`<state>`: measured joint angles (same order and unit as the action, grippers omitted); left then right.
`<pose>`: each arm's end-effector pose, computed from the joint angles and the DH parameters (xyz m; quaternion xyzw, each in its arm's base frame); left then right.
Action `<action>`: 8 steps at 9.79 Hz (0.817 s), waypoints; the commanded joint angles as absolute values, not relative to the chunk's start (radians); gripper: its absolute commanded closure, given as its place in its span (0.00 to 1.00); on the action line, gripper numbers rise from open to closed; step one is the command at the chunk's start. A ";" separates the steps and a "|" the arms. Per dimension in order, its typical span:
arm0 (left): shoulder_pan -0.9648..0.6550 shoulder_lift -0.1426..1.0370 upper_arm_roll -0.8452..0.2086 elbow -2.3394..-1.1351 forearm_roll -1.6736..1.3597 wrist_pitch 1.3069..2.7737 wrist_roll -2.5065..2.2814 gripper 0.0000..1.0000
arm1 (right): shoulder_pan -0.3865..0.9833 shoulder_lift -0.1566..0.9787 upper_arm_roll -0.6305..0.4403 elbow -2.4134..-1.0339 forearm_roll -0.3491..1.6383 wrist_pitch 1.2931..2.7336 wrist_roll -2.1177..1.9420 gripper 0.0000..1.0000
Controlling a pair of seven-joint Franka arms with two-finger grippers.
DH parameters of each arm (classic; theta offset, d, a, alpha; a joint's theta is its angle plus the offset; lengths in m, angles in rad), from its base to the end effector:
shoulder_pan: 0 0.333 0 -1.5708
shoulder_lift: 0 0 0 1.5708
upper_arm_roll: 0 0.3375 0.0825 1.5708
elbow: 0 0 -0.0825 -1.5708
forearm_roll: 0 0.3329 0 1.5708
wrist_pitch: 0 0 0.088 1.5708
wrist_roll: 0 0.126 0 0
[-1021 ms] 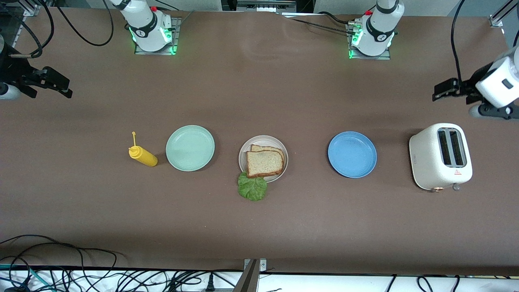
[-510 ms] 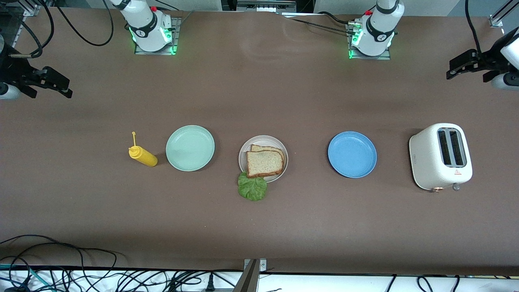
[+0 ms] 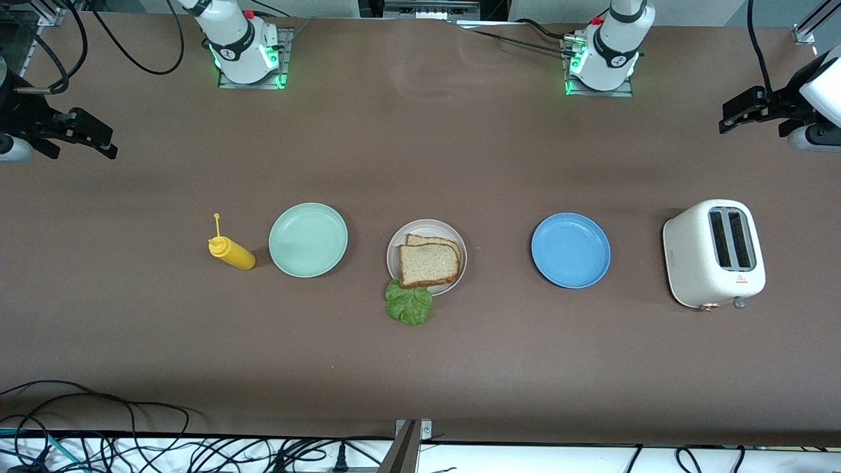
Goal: Make sandwich on beige plate with both arms
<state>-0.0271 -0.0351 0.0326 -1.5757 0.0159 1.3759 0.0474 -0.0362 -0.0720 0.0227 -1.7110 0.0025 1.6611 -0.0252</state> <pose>0.4670 0.0051 0.6270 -0.9964 0.0200 0.0824 0.0052 0.4865 -0.0058 0.6111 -0.9999 -0.0057 -0.0110 0.0002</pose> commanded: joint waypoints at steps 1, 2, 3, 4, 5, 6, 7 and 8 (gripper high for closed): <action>-0.009 -0.063 0.014 -1.603 0.041 1.393 0.041 0.00 | -0.032 -0.066 0.021 -1.687 -0.011 1.646 -0.018 0.00; -0.009 -0.063 0.014 -1.603 0.040 1.393 0.041 0.00 | -0.032 -0.066 0.023 -1.687 -0.012 1.646 -0.018 0.00; -0.009 -0.063 0.011 -1.605 0.040 1.393 0.040 0.00 | -0.032 -0.066 0.023 -1.687 -0.011 1.646 -0.018 0.00; -0.009 -0.063 0.003 -1.608 0.038 1.391 0.040 0.00 | -0.032 -0.066 0.021 -1.687 -0.009 1.646 -0.018 0.00; -0.009 -0.063 0.002 -1.605 0.040 1.391 0.040 0.00 | -0.032 -0.064 0.023 -1.687 -0.011 1.646 -0.018 0.00; -0.014 -0.063 -0.003 -1.605 0.038 1.387 0.040 0.00 | -0.032 -0.066 0.023 -1.687 -0.009 1.646 -0.018 0.00; -0.014 -0.061 -0.009 -1.606 0.038 1.385 0.041 0.00 | -0.032 -0.066 0.023 -1.687 -0.009 1.646 -0.018 0.00; -0.014 -0.061 -0.009 -1.606 0.038 1.384 0.044 0.00 | -0.032 -0.064 0.023 -1.687 -0.008 1.646 -0.018 0.00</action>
